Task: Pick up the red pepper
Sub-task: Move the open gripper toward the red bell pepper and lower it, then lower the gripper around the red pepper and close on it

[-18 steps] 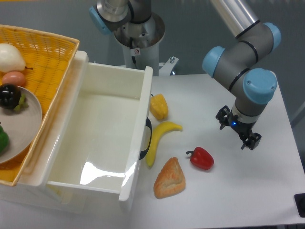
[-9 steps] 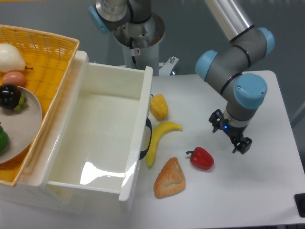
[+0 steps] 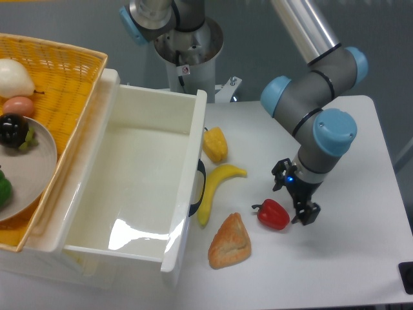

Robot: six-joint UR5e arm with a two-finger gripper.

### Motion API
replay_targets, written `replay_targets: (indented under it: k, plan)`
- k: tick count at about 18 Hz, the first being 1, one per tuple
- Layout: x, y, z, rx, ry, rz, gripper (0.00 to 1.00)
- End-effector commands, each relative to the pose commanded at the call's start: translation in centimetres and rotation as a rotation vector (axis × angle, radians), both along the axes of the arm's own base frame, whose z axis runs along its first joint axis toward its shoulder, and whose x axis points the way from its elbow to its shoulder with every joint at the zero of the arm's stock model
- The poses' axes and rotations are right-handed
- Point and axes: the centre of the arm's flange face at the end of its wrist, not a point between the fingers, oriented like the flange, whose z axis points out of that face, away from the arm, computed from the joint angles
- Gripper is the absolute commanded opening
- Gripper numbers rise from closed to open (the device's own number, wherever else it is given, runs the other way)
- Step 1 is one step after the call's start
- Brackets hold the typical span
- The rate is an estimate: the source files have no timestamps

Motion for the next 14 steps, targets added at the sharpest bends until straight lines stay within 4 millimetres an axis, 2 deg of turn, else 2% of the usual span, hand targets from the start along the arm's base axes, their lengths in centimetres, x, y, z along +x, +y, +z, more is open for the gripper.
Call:
replay_targets:
  k: [4,9,14]
  plan:
    - [-0.3,-0.2,0.6,-0.066,0.086,-0.179,1.00]
    - [-0.5,-0.4,0.9,-0.084,0.122,-0.290,1.00]
    - [0.0,1.0,-0.4,-0.081,0.128,-0.360,1.00]
